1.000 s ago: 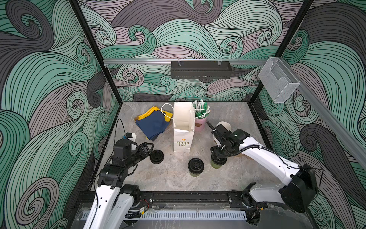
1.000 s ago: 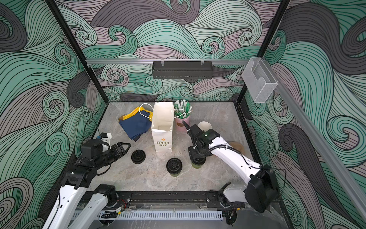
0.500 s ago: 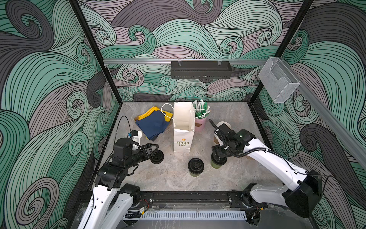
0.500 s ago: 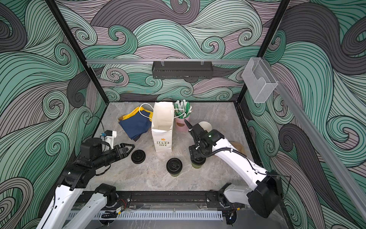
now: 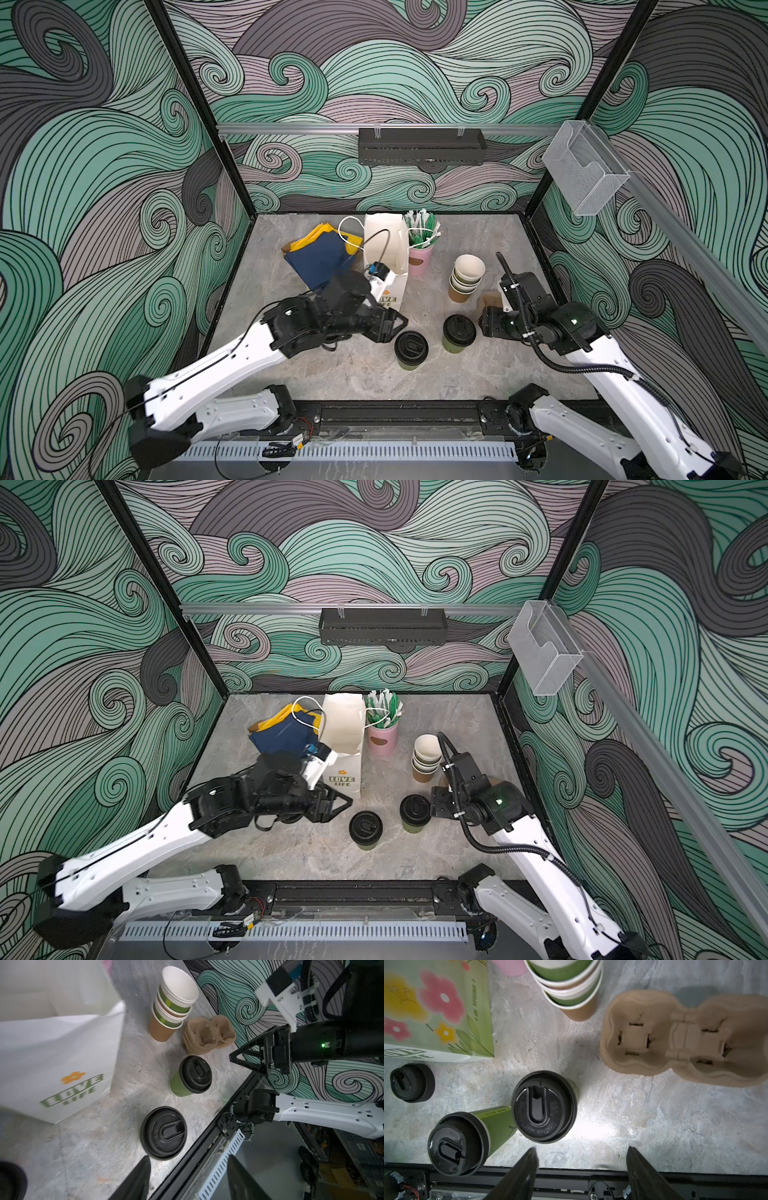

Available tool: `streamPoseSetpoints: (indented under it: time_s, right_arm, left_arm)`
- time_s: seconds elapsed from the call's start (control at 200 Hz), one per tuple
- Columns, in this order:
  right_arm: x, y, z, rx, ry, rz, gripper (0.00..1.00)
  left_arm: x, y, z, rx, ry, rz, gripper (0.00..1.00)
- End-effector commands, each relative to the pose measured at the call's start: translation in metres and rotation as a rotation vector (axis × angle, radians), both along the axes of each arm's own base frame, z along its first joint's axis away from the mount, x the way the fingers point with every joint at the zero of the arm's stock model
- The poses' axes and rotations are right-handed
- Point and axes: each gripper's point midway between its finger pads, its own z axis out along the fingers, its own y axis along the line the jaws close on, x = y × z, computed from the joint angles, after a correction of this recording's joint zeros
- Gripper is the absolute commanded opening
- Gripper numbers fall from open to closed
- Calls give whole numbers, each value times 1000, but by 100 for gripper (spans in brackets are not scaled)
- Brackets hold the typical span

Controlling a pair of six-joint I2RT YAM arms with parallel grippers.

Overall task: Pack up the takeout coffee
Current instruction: 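Grasp one lidded green cup with each gripper by its lid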

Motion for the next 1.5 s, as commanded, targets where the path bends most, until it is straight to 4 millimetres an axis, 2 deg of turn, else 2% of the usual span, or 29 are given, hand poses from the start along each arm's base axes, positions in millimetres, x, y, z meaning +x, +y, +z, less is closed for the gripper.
streamPoseSetpoints:
  time_s: [0.0, 0.095, 0.105, 0.13, 0.23, 0.405, 0.58, 0.695, 1.0, 1.496]
  right_arm:
    - [-13, 0, -8, 74, 32, -77, 66]
    - [-19, 3, -14, 106, 39, -74, 63]
    - [-20, 3, -14, 110, 39, -75, 62]
    - [-21, 3, -16, 111, 42, -76, 61]
    - [-23, 2, -18, 116, 34, -77, 55]
    - [-19, 6, -22, 136, 19, -65, 49]
    - [-15, 8, -37, 138, 53, -50, 52]
    - [-11, 19, -40, 233, 52, -36, 51]
    - [-6, 31, -46, 328, 77, 1, 51]
    - [-6, 34, -62, 346, 131, 4, 37]
  left_arm:
    - [9, -47, -1, -22, -16, -19, 59]
    - [16, -75, -14, -14, 38, -9, 55]
    - [18, -80, -23, 6, 52, -6, 54]
    - [22, -85, -31, 23, 66, 3, 53]
    - [31, -102, -48, 54, 103, 26, 50]
    - [38, -121, -71, 112, 146, 31, 47]
    - [47, -129, -96, 177, 163, 33, 42]
    - [52, -132, -105, 194, 193, 38, 36]
    - [57, -128, -124, 237, 236, 51, 36]
    - [56, -138, -134, 227, 268, 22, 36]
